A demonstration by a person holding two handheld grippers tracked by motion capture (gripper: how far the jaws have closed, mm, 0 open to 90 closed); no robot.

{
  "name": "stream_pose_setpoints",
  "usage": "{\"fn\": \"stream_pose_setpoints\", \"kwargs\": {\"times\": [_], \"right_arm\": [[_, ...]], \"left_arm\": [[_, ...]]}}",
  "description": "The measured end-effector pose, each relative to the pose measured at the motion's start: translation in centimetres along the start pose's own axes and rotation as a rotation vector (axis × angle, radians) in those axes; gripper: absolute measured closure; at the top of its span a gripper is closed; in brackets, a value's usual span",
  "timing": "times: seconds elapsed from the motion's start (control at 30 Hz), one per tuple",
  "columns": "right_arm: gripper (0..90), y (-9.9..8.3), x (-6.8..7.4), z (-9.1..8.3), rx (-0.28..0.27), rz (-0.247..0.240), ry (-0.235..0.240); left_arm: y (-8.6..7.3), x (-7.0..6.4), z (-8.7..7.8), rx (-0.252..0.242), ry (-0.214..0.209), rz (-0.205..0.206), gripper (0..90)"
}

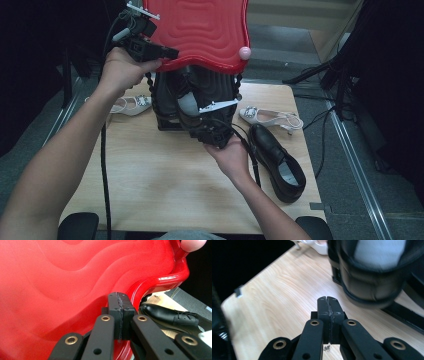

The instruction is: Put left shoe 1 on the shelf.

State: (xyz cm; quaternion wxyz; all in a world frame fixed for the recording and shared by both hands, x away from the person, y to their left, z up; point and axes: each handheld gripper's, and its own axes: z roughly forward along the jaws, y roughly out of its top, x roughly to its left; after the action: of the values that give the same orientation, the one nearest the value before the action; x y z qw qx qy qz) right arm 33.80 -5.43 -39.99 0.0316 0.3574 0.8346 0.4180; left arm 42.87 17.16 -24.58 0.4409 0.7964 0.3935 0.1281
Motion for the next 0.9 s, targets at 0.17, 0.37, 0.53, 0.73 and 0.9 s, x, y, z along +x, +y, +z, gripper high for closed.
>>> {"fn": "stream_pose_setpoints", "kwargs": {"times": [0.17,0.37,0.53,0.73,0.9], "right_arm": [[90.0,-1.2,-1.5,1.2,-0.012,0.050,-0.015],[90.0,-0.6,-2.3,1.8,-0.045,0.070,-0.044],[90.0,-0.1,-1.8,1.7,-0.047,0.061,-0.045],[90.0,1.2,-1.6,2.4,-0.051,0.063,-0.050],[90.0,2.2,-1.8,3.2,-0.064,0.084,-0.036]], "left_arm": [[0.0,0.0,0.0,0.002,0.002,0.005,90.0],[0.0,0.0,0.0,0.002,-0.001,-0.003,90.0],[0.0,0.0,0.0,0.005,0.001,0.001,90.0],[0.0,-0.1,0.0,0.001,0.003,0.007,90.0],[-0.1,-0.1,0.0,-0.002,0.004,0.008,90.0]]}}
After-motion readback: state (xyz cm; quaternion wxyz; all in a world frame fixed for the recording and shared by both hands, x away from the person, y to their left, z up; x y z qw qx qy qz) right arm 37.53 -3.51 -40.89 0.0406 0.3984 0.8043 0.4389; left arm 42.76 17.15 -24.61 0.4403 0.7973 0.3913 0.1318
